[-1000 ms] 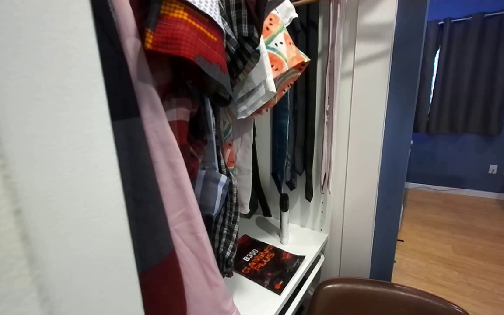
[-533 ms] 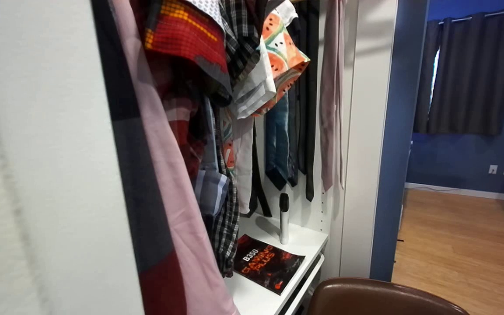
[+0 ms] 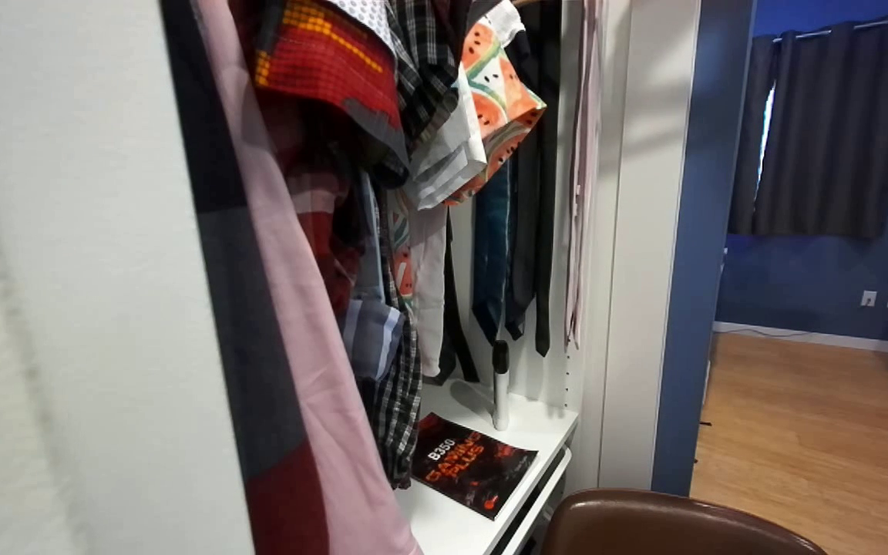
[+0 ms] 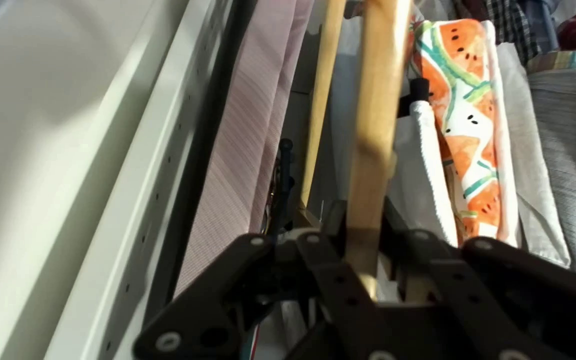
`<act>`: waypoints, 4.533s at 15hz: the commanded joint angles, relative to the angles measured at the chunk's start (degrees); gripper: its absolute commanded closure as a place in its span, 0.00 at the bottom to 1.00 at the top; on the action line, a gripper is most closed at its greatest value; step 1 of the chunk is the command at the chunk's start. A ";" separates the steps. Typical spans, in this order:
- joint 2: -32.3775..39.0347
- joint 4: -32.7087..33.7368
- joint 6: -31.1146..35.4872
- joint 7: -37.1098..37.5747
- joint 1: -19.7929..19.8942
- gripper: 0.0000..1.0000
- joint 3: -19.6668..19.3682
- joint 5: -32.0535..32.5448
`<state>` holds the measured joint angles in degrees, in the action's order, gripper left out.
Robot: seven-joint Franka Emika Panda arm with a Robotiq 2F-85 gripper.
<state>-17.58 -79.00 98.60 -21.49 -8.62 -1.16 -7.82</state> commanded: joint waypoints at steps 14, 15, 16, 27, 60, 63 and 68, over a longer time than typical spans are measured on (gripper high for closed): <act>1.96 3.18 1.01 16.82 0.46 0.81 6.12 0.41; 1.96 3.23 1.01 16.83 0.46 0.81 6.12 0.41; 3.12 4.65 2.33 16.08 0.19 0.95 6.09 -0.19; 13.00 8.35 22.91 12.25 -3.68 0.95 8.31 -5.62; 39.93 27.65 58.12 -4.12 -5.83 0.95 11.39 -12.92; 42.44 31.06 57.83 -3.25 -6.56 0.94 10.89 -12.05; 45.07 35.53 54.42 -2.82 -7.24 0.93 10.26 -10.41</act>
<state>24.59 -48.99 155.52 -25.53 -14.74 9.98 -20.39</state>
